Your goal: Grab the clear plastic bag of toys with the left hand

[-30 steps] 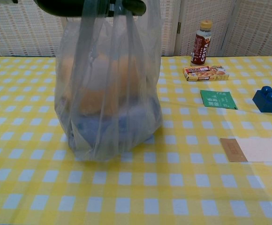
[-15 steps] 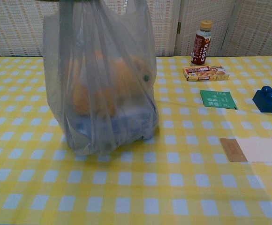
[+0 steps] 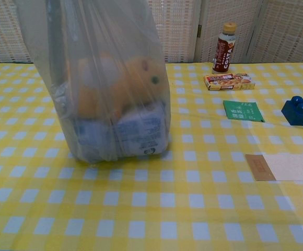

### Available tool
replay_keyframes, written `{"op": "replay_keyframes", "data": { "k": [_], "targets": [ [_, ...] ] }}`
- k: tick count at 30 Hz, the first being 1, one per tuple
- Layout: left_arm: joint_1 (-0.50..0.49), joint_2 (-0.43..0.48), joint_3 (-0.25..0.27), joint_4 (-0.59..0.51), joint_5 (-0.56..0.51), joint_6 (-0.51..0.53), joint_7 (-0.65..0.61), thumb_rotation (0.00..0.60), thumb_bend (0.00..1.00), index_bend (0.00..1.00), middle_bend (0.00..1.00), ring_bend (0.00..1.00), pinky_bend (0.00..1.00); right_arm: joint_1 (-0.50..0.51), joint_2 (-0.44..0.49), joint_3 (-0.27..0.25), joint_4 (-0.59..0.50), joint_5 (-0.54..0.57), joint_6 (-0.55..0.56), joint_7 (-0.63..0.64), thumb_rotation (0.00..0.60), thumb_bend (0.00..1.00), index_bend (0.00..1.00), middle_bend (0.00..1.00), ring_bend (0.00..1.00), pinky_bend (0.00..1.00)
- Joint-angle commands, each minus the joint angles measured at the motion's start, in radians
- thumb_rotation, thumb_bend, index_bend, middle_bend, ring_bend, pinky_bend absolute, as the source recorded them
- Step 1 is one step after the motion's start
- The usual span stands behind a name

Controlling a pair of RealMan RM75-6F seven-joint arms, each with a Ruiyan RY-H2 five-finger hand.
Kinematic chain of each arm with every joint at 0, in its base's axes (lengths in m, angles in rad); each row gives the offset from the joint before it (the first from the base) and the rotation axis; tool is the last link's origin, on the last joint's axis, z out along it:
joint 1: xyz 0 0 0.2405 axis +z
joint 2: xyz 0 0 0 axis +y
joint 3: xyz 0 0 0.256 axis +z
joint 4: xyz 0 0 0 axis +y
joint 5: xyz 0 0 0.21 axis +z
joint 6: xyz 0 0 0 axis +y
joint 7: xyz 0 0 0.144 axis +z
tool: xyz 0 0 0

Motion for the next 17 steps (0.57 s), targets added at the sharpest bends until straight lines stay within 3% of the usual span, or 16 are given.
{"op": "replay_keyframes", "data": {
  "k": [1, 7, 11, 17],
  "targets": [
    [0.011, 0.125, -0.106, -0.036, -0.056, -0.058, -0.057, 0.6, 0.69, 0.84, 1.0, 0.98, 1.0, 0.001, -0.002, 0.001, 0.001, 0.004, -0.003, -0.002, 0.6, 0.25, 0.0, 0.0, 0.0, 0.0],
    [-0.008, 0.297, -0.278, -0.076, -0.18, -0.105, -0.07, 0.6, 0.69, 0.84, 1.0, 0.98, 1.0, 0.013, -0.008, 0.002, -0.002, 0.012, -0.031, -0.013, 0.6, 0.25, 0.0, 0.0, 0.0, 0.0],
    [-0.008, 0.33, -0.326, -0.095, -0.245, -0.139, -0.041, 0.6, 0.69, 0.84, 1.0, 0.98, 1.0, 0.013, -0.009, 0.002, -0.003, 0.015, -0.032, -0.016, 0.6, 0.25, 0.0, 0.0, 0.0, 0.0],
    [0.007, 0.3, -0.348, -0.096, -0.269, -0.171, 0.014, 0.6, 0.69, 0.83, 1.0, 0.98, 1.0, 0.015, -0.009, 0.001, -0.001, 0.019, -0.039, -0.014, 0.6, 0.25, 0.0, 0.0, 0.0, 0.0]
  ]
}}
